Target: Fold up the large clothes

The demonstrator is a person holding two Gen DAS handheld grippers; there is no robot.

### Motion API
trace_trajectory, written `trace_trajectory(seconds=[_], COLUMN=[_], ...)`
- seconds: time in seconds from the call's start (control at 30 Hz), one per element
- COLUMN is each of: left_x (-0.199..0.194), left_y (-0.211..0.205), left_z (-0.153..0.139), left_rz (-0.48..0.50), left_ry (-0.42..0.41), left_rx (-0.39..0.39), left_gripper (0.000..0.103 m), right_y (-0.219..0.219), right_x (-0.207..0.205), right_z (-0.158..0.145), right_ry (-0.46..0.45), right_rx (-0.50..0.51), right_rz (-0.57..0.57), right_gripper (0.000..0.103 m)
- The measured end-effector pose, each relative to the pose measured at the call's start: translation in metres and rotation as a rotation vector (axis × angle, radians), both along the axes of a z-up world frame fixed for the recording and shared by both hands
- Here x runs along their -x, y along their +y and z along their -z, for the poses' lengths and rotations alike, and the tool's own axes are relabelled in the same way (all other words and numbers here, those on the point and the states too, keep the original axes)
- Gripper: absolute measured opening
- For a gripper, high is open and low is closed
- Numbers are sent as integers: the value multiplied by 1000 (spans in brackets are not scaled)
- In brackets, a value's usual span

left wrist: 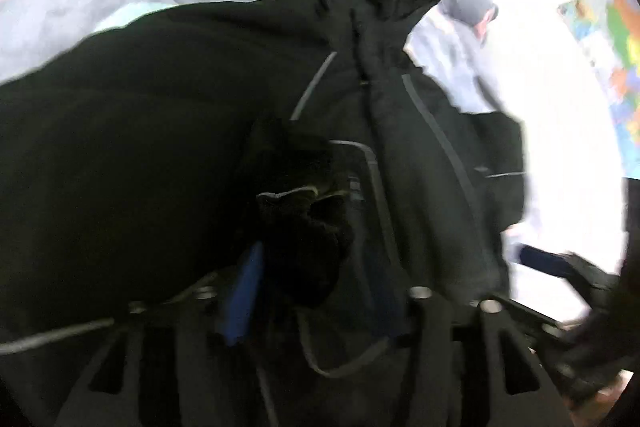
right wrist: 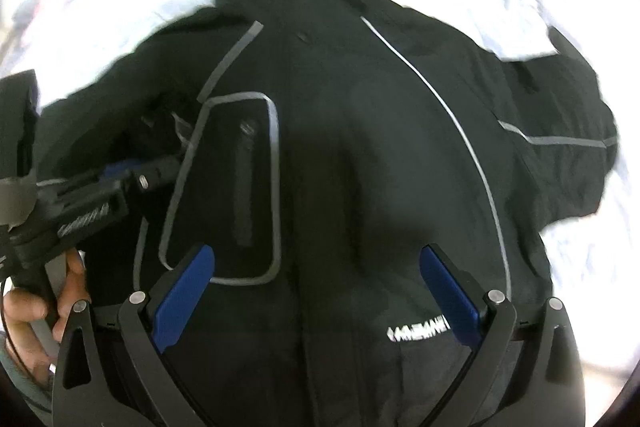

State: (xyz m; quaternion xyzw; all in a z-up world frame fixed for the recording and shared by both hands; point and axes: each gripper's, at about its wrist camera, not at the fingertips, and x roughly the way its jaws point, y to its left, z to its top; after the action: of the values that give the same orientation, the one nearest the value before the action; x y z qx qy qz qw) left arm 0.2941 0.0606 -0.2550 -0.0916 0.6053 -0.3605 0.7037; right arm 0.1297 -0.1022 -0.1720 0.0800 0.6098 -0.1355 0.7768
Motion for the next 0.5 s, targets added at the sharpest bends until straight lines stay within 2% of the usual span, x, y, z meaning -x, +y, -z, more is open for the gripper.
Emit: trace_trajectory(seconds=[0.07, 0.23, 0.3, 0.5], left_x=[6, 21, 26, 25], left_y=[9, 46, 64, 97], left_z=[-12, -37, -43, -52], left_rz=[-9, -58, -100, -180], left_ry=[14, -24, -35, -66], left_rx=[-13, -56, -33, -98], left_gripper=[66, 67, 67, 67], right_y=[2, 10, 17, 27], right_x=[-9, -39, -50, -80], right_z=[-1, 9, 16, 37], right_ry=[-28, -92, -100, -84], right_rx=[-45, -203, -220, -282], right_rz=[-21, -78, -105, -146], right_gripper=[103, 103, 103, 99])
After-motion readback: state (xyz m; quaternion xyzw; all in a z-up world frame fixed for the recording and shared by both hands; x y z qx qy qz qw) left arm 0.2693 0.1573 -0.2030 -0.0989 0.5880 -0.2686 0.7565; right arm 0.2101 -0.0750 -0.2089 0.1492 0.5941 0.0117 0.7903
